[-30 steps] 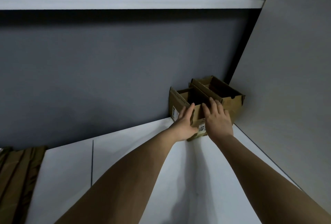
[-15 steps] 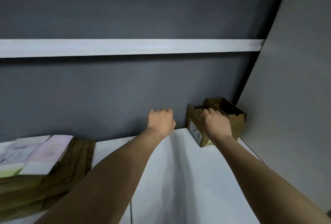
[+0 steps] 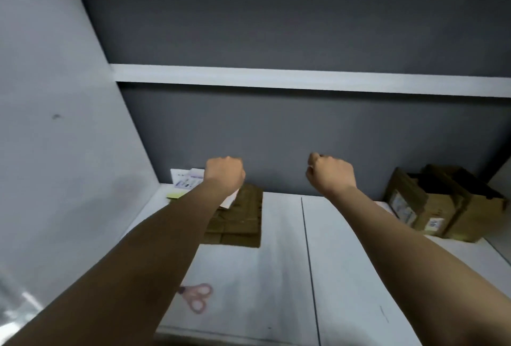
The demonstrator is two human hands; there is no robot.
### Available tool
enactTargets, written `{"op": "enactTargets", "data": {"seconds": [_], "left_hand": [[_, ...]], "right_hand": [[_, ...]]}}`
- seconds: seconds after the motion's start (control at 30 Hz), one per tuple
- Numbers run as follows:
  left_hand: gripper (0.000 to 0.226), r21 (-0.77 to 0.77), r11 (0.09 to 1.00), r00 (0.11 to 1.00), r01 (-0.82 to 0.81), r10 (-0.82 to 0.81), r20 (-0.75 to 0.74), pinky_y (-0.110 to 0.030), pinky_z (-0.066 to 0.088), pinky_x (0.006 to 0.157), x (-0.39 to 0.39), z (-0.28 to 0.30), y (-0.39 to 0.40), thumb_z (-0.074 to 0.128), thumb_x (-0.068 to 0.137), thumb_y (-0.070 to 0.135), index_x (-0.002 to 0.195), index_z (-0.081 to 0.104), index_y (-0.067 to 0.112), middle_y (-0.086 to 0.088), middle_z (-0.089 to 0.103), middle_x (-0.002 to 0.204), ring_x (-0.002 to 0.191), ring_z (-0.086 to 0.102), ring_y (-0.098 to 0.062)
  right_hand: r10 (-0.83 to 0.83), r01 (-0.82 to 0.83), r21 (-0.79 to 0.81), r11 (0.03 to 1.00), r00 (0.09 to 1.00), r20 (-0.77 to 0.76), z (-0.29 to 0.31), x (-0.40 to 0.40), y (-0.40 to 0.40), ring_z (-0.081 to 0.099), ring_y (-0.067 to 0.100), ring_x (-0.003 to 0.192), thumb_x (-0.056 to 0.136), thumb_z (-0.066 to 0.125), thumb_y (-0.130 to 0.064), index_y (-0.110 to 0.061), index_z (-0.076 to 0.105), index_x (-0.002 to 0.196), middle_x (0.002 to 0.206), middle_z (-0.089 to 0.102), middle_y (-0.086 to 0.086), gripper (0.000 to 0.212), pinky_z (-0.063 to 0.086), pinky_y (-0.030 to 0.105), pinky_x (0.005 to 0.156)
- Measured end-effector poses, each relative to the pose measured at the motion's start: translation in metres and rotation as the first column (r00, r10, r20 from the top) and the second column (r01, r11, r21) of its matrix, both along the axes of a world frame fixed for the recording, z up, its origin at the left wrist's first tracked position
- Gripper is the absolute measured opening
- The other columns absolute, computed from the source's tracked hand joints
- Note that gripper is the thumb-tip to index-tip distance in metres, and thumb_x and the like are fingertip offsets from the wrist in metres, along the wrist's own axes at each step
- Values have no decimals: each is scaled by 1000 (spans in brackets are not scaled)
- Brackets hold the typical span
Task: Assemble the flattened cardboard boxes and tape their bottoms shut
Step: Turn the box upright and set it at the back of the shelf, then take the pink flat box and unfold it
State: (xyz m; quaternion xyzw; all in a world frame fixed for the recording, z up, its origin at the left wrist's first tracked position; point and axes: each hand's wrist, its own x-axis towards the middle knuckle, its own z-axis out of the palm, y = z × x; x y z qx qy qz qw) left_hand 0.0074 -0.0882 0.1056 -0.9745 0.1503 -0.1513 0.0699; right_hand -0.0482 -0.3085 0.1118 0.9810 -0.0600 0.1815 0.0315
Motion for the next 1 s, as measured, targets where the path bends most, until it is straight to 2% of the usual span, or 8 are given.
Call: {"op": "enactTargets", "data": {"seconds": [0.13,0.27,0.47,0.63,0.73,0.8,0.9,1.0], "left_hand": [[27,-53,995,996,-88,87,-29,-30,38,70,13,-19,63,37,96,20,116,53,14,-9,63,111,98,61,-27],[38,-200,962,980,-185,165,-114,-36,46,89,36,-53,112,37,99,30,134,43,17,-8,55,130,110,58,-26],[61,-442,803,874,-401,191,-446,-46,40,102,88,-117,149,47,96,39,147,22,16,-13,41,144,126,45,-33],[66,-497,690,793,-527,189,-580,-52,35,107,127,-168,161,46,94,48,147,22,18,-15,36,146,131,39,-35],[70,-496,632,746,-595,205,-634,-51,21,113,140,-181,164,44,96,49,151,9,24,-16,14,156,141,19,-37],[67,-540,586,731,-605,139,-668,-49,19,114,148,-186,163,42,97,47,152,10,25,-16,11,157,142,18,-37],[49,-678,468,782,-567,48,-621,-45,33,110,147,-186,161,37,102,34,145,33,11,-17,36,147,130,39,-34],[41,-797,227,823,-559,38,-566,-47,42,104,134,-180,163,38,102,32,130,51,5,-17,55,131,116,53,-33]], "right_hand": [[82,-81,26,996,995,-62,-18,23,58,63,32,95,96,39,-17,-11,54,115,108,66,11,25,39,29,67],[115,-100,89,991,976,-182,-48,55,105,62,31,102,98,39,-16,-13,54,121,116,64,10,28,46,33,76],[117,16,331,944,918,-378,-112,106,152,56,30,115,97,42,-19,-12,55,124,128,57,11,32,44,33,85],[198,19,462,887,888,-416,-155,134,169,40,30,132,100,37,-24,-21,21,151,149,38,9,53,39,37,101],[179,31,455,890,894,-411,-175,141,175,44,30,129,101,35,-31,-26,16,151,145,42,10,53,40,38,98],[185,41,504,862,902,-390,-188,148,177,52,31,120,102,35,-35,-27,23,148,139,48,11,49,45,38,91],[170,100,658,746,927,-334,-196,155,175,55,30,116,101,39,-36,-25,37,143,135,54,11,44,47,37,90],[89,199,902,384,964,-250,-193,153,174,53,27,120,98,49,-26,-19,53,133,137,54,7,35,45,34,98]]}}
